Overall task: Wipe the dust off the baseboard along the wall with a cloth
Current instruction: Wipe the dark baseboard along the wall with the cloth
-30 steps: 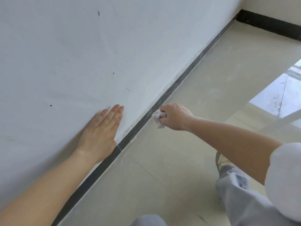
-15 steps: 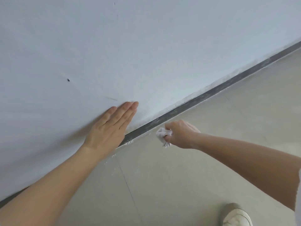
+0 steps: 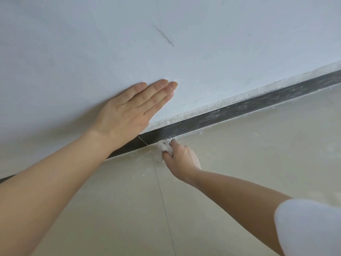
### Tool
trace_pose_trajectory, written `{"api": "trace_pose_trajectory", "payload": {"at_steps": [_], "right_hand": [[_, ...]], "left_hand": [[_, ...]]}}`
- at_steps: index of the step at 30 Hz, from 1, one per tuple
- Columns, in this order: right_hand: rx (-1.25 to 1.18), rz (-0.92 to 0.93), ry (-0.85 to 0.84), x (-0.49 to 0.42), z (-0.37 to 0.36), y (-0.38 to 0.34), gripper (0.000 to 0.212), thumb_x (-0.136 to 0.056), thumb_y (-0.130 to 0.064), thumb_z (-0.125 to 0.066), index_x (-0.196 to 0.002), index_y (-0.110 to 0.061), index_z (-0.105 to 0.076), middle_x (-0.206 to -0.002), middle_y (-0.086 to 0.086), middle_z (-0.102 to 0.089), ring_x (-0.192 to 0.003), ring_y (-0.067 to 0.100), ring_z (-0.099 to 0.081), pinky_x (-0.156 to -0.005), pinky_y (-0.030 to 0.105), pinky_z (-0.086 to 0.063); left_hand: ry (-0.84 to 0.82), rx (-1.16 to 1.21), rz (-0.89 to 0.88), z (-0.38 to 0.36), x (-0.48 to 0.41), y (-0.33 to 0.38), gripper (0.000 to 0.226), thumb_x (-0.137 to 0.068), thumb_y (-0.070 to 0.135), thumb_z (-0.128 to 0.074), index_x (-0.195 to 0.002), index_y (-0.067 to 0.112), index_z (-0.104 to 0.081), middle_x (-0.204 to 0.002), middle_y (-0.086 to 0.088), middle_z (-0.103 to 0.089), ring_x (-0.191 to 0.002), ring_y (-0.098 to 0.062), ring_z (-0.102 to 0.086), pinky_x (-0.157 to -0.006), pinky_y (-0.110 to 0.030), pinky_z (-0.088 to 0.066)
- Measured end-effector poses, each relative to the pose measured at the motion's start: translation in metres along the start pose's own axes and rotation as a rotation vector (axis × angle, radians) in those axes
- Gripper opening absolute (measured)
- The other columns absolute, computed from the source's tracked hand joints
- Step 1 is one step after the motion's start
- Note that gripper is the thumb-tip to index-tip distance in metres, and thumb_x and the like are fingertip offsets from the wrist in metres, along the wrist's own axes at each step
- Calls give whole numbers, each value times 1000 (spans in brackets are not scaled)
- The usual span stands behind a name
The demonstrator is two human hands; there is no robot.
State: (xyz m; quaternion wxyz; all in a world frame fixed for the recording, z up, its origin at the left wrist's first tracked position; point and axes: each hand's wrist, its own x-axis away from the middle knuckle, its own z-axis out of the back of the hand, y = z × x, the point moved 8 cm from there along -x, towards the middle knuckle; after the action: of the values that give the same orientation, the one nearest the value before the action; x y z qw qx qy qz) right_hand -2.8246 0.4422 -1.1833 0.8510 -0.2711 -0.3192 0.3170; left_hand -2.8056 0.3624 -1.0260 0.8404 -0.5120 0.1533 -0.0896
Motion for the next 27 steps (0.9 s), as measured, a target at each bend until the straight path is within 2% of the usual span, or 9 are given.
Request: {"api": "trace_pose_trajectory", "payload": {"at_steps": [4,7,11,16,19,22,24,27], "right_hand": [[-109,-1,87,-9,1,-8,32,-98,-44,-33,-93,-15,-46,-77,7,-62,-71,27,-60,-55,31,-39],[-171,-19,163,-14,2,-6,22,-96,-34,-40,-94,-14,-47,-76,6,-62,-71,27,-59,-56,32,-40],[-312,-96,249,-15,11,8,14,-91,-24,-45,-84,-12,-43,-66,-2,-50,-67,23,-53,-56,32,-38],[-305,-156,357,-16,43,43,15,-88,-19,-51,-78,-12,-40,-63,0,-48,-64,24,-50,-57,34,-37],[-377,-277,489,-15,64,74,15,-87,-24,-51,-80,-12,-43,-69,4,-58,-68,28,-62,-63,34,-49],[-402,-361,600,-11,87,94,24,-88,-36,-46,-87,-12,-45,-73,6,-61,-71,34,-65,-72,42,-54],[-249,-286,484,-8,84,82,29,-92,-38,-46,-91,-10,-47,-74,7,-59,-73,31,-59,-69,34,-48],[-143,-109,212,3,42,43,23,-91,-38,-51,-87,-17,-43,-74,7,-59,-72,30,-55,-60,31,-37]], "left_hand": [[-26,5,-33,-4,15,-3,70,-91,17,-39,-155,13,-9,-161,0,-1,-146,-19,-3,-118,-35,1],[-6,70,12,-3,12,3,69,-91,17,-39,-154,13,-13,-160,2,-8,-146,-18,-12,-118,-35,-5],[20,141,64,-4,12,8,65,-91,14,-34,-154,13,-17,-159,4,-14,-144,-15,-17,-116,-35,-10],[38,130,74,-7,12,9,69,-87,16,-38,-154,14,-18,-159,4,-14,-145,-18,-12,-117,-35,-7],[36,131,78,-9,12,9,70,-87,17,-39,-154,15,-19,-159,3,-14,-145,-18,-13,-117,-35,-7],[32,78,43,-11,13,7,70,-88,20,-38,-154,15,-17,-161,2,-10,-145,-19,-10,-117,-35,-5],[36,53,36,-12,15,5,69,-89,20,-38,-154,15,-17,-161,2,-8,-146,-19,-9,-117,-35,-5],[36,42,32,-11,16,5,68,-90,19,-38,-154,14,-16,-161,1,-7,-145,-19,-9,-117,-34,-6]]}}
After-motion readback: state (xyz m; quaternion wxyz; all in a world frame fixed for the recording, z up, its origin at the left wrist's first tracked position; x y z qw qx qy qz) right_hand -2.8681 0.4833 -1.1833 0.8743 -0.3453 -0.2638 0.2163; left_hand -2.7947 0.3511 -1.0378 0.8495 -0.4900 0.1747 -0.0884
